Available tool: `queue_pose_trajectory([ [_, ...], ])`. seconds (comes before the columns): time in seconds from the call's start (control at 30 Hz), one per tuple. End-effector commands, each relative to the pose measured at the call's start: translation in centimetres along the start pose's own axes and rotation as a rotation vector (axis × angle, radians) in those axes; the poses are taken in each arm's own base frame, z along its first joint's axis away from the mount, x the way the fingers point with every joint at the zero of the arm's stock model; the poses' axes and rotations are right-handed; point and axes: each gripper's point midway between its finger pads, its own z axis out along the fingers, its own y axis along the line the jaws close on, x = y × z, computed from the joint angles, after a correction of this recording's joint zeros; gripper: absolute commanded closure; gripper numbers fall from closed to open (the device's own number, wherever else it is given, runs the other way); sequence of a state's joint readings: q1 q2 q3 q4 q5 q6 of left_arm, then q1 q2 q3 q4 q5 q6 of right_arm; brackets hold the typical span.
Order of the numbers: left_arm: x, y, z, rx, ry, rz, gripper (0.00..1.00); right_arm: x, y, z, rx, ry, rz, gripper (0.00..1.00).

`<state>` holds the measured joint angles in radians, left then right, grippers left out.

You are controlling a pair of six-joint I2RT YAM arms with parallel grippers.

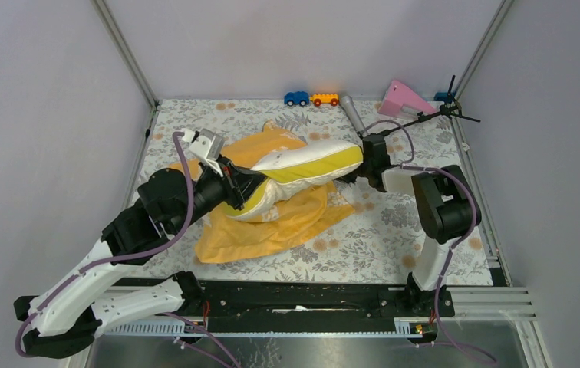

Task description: Remove the pillowcase from the pillow

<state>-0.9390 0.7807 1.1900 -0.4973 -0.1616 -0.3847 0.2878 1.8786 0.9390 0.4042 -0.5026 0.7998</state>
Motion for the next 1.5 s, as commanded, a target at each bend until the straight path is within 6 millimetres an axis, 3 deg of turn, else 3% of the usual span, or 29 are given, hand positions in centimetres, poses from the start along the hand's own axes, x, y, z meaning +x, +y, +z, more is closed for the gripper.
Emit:
queue_pose_trajectory([
  [0.0, -6.5, -3.5, 0.1, 0.14, -0.24, -0.072, 1.0, -3.0, 1.0, -2.5, 0.053, -0.096, -0.056, 0.52],
  [0.07, -5.2, -3.5, 1.4, 0.138, -0.2, -0.069, 1.0, -3.2, 1.8, -3.4, 0.031, -0.101, -0.056, 0.37],
  [0.13, -4.1, -3.5, 2.3, 0.14, -0.166, -0.066, 1.0, -3.9, 2.5, -4.6, 0.012, -0.118, -0.048, 0.28],
  [0.27, -1.7, -3.4, 4.0, 0.146, -0.106, -0.071, 1.0, -8.5, 2.8, -8.8, 0.009, -0.216, -0.022, 0.15],
  [0.3, -1.2, -3.4, 4.4, 0.148, -0.09, -0.072, 1.0, -9.7, 3.1, -9.9, 0.004, -0.239, -0.02, 0.05],
  [0.43, 1.4, -3.2, 6.2, 0.149, -0.033, -0.083, 1.0, -11.8, 5.2, -13.4, 0.023, -0.303, -0.064, 0.0],
  [0.57, 3.6, -2.9, 8.5, 0.141, 0.007, -0.089, 1.0, -11.3, 6.9, -16.1, 0.019, -0.361, -0.087, 0.0],
  [0.87, 6.8, -1.6, 15.0, 0.048, 0.083, -0.061, 1.0, -7.8, 6.5, -21.1, 0.104, -0.433, -0.094, 0.0],
  [1.03, 6.2, 3.4, 17.3, -0.212, 0.078, -0.14, 1.0, -6.9, 6.8, -23.3, 0.133, -0.476, -0.131, 0.0],
  [1.1, 5.7, 3.9, 17.1, -0.209, 0.054, -0.161, 0.85, -6.4, 6.7, -23.6, 0.131, -0.473, -0.139, 0.01],
  [1.17, 5.5, 3.5, 16.4, -0.159, 0.033, -0.141, 0.48, -5.8, 6.3, -23.4, 0.132, -0.457, -0.143, 0.0],
  [1.23, 5.3, 3.4, 15.4, -0.141, 0.034, -0.119, 0.21, -5.2, 5.8, -23.0, 0.129, -0.433, -0.14, 0.0],
  [1.3, 5.5, 3.7, 14.3, -0.154, 0.059, -0.089, 0.1, -4.6, 5.4, -22.5, 0.124, -0.407, -0.136, 0.01],
  [1.47, 5.9, 6.7, 11.5, -0.305, 0.121, -0.033, 0.01, -2.9, 3.9, -21.5, 0.129, -0.346, -0.109, 0.0],
])
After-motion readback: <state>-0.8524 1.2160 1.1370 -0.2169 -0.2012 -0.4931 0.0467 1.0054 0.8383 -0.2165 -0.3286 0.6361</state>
